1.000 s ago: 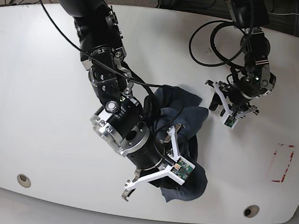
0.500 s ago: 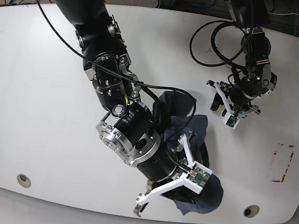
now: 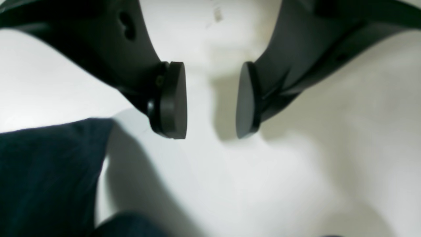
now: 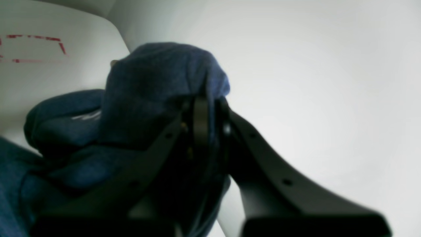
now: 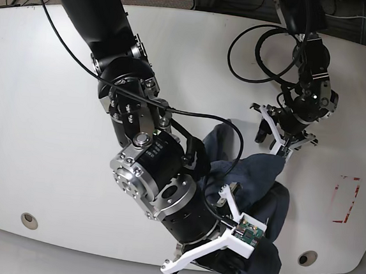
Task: Layout the t-shirt on the table in an organized manner, then fold the t-shirt properly
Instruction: 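Pull the navy shirt with the right gripper toward the left gripper, then grasp a navy shirt edge with the left gripper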
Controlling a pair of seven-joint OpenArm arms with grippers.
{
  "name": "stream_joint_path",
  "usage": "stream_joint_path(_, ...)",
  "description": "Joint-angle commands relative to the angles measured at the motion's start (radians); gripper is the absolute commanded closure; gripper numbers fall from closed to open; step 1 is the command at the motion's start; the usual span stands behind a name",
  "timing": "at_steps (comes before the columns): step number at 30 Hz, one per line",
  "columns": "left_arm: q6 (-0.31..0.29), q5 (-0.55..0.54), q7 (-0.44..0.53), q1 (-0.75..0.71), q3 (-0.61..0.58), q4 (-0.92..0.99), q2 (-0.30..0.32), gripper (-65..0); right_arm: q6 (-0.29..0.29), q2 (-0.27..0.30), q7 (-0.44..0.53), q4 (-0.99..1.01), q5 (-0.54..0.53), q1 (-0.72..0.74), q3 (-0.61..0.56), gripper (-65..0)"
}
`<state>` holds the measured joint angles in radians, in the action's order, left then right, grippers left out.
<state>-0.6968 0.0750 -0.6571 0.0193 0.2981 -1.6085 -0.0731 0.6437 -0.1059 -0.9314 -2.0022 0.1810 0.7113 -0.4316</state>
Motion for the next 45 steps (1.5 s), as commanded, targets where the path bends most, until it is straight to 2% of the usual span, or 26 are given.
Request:
stream_joint_path(1,-0.001,-0.016,0.023,0.017,-0.009,-0.017,-0.020,-23.2,-0.012,-0.008,0.027,-0.016,0.010,0.040,0.007,0.0)
stream_joint_path(23,-0.001,-0.011,0.023,0.029,-0.270,0.006,-0.021,-23.5,-0.012,-0.001,0.027,-0.015,0.013,0.005,0.010,0.0)
stream_joint_path(34,-0.001,-0.014,0.023,-0.055,-0.440,-0.054,0.052,-23.5,-0.012,0.001,0.027,-0.010,0.012,0.005,0.012,0.0)
stream_joint_path(45,-0.001,-0.013,0.024,-0.068,-0.460,-0.052,0.055,-23.6,-0.012,0.013,0.027,-0.010,0.010,-0.011,0.037,0.0)
